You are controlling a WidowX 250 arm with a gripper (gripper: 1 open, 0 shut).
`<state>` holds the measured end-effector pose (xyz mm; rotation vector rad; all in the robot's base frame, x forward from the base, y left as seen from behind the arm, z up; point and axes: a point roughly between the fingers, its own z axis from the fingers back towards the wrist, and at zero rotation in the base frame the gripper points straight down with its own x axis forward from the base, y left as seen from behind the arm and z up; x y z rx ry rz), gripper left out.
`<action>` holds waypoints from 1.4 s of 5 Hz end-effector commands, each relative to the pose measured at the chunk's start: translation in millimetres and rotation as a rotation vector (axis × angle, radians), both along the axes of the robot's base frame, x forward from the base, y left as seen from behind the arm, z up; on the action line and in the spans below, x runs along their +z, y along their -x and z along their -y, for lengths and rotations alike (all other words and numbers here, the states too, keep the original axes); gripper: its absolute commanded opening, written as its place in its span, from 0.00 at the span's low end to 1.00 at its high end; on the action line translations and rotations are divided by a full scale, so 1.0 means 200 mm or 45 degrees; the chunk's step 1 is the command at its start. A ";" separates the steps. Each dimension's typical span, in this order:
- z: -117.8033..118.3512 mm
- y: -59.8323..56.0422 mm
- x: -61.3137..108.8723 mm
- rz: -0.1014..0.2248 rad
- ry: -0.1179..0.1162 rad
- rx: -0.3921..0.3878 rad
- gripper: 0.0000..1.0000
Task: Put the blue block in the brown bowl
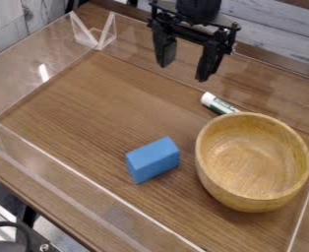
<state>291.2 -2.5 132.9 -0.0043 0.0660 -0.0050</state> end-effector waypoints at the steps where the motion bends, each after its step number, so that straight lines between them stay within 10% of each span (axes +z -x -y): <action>1: 0.00 0.05 -0.03 0.002 -0.001 -0.022 1.00; 4: -0.02 0.31 -0.08 0.155 -0.020 -0.211 1.00; 7: -0.01 0.35 -0.13 0.158 0.004 -0.247 1.00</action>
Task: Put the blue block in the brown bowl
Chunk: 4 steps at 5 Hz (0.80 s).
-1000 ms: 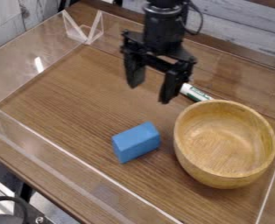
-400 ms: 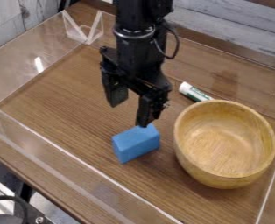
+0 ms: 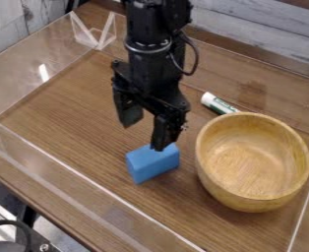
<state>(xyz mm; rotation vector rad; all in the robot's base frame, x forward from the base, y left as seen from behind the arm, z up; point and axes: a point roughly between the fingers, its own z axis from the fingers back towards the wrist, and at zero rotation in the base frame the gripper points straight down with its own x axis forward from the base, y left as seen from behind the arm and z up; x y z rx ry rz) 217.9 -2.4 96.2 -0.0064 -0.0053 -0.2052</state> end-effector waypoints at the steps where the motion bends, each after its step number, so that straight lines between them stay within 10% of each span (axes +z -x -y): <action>1: -0.01 -0.01 0.04 0.070 0.009 -0.011 1.00; 4: -0.05 0.00 -0.03 0.106 0.041 -0.068 1.00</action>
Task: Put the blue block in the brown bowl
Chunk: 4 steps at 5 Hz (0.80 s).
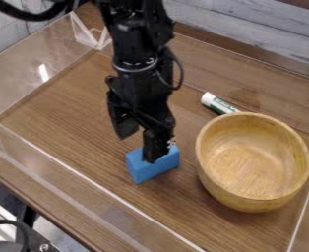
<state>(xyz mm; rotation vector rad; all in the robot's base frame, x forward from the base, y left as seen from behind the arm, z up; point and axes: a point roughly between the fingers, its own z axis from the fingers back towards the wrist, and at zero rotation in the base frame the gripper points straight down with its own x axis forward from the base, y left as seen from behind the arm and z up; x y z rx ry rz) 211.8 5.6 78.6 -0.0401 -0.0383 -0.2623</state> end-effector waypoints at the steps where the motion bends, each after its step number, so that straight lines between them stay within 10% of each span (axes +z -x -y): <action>1: -0.02 -0.02 0.03 0.083 0.006 0.007 1.00; 4: -0.05 -0.02 -0.03 0.118 0.026 -0.007 1.00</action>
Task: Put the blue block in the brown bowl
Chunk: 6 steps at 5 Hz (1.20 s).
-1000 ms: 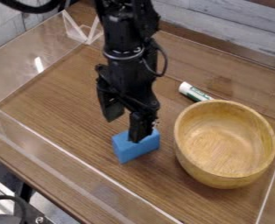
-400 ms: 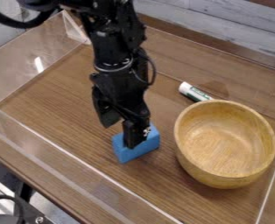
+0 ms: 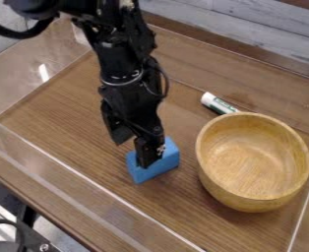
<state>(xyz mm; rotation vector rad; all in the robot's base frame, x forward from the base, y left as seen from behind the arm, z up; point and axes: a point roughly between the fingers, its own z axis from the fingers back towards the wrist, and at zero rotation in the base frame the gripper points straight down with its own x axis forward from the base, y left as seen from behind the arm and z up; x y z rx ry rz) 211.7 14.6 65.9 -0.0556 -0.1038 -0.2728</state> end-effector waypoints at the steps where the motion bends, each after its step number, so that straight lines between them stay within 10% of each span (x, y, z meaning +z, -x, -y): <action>1: -0.02 -0.03 0.01 0.049 0.002 -0.001 1.00; 6: -0.04 -0.06 -0.08 0.109 0.035 -0.006 1.00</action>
